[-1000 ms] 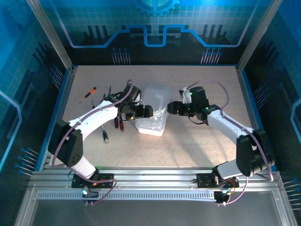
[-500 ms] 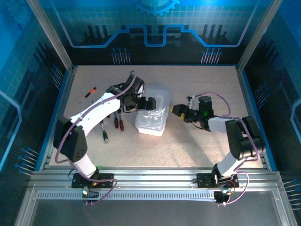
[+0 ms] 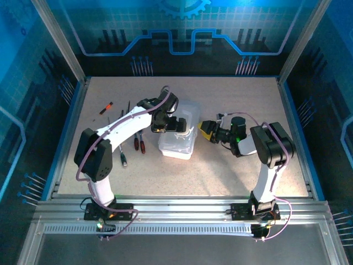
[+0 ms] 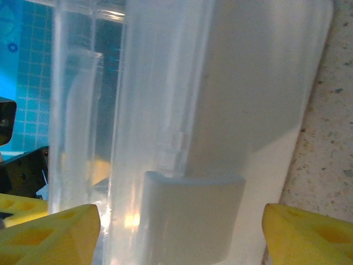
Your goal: Pack the tool kit
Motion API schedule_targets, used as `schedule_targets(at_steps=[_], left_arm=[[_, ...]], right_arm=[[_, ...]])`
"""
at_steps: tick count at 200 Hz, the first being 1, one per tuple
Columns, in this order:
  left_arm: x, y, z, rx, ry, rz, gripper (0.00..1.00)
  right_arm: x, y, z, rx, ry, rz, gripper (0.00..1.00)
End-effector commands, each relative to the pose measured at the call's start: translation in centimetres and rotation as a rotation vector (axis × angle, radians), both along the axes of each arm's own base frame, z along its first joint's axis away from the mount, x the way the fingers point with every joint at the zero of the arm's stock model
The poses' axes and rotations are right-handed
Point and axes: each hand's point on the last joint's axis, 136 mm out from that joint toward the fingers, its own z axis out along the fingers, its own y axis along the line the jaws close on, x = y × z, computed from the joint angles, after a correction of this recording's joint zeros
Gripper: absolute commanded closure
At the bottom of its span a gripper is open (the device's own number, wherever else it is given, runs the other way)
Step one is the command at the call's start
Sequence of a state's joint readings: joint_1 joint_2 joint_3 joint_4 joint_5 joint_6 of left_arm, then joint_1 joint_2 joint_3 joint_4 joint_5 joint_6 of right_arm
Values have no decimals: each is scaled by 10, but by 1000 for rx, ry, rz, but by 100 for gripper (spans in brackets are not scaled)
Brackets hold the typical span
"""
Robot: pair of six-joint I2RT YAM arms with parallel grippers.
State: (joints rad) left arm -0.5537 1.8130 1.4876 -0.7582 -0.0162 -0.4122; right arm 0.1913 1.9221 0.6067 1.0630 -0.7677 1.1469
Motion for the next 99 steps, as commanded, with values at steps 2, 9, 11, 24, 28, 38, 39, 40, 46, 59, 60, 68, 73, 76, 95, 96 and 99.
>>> schedule_targets(at_steps=[2,9,11,24,28,38,39,40,46,59,60,68,73,76,95,96,99], left_arm=[[-6,10,-17,60,27,9,3],[-6,12,-20,66,29,14,3],[-7,12,-21,67,30,13,3],[-10,13,-27,69,39,10,5],[-10,13,-29,69,41,10,5],[-12,14,-33,69,48,8,6],[-12,14,-33,68,48,7,6],[-13,14,-33,68,48,7,6],[-13,14,-36,67,50,9,6],[-15,16,-40,63,62,25,7],[-15,16,-40,62,62,27,7],[-17,15,-43,49,70,32,9],[-18,14,-45,38,74,31,9],[-19,13,-45,30,76,32,10],[-20,12,-52,1,90,41,13],[-21,12,-53,0,92,41,14],[-21,12,-53,-5,93,43,15]], right_arm=[[1,9,7,41,-29,13,23],[0,11,6,41,-28,18,23],[-1,12,6,42,-27,19,23],[-2,15,6,49,-29,27,23],[-3,17,6,54,-29,30,23],[-3,19,7,63,-29,35,23],[-4,19,7,65,-30,36,23],[-4,19,8,66,-30,37,23],[-4,20,8,70,-30,37,23],[-3,21,9,74,-26,32,23],[-3,21,9,74,-25,32,23],[-3,21,10,73,-25,30,23],[-2,21,11,72,-23,28,23],[-2,21,10,71,-20,25,22],[-2,24,9,79,-14,22,21],[-1,24,9,81,-16,22,21],[-2,25,9,85,-11,21,21]])
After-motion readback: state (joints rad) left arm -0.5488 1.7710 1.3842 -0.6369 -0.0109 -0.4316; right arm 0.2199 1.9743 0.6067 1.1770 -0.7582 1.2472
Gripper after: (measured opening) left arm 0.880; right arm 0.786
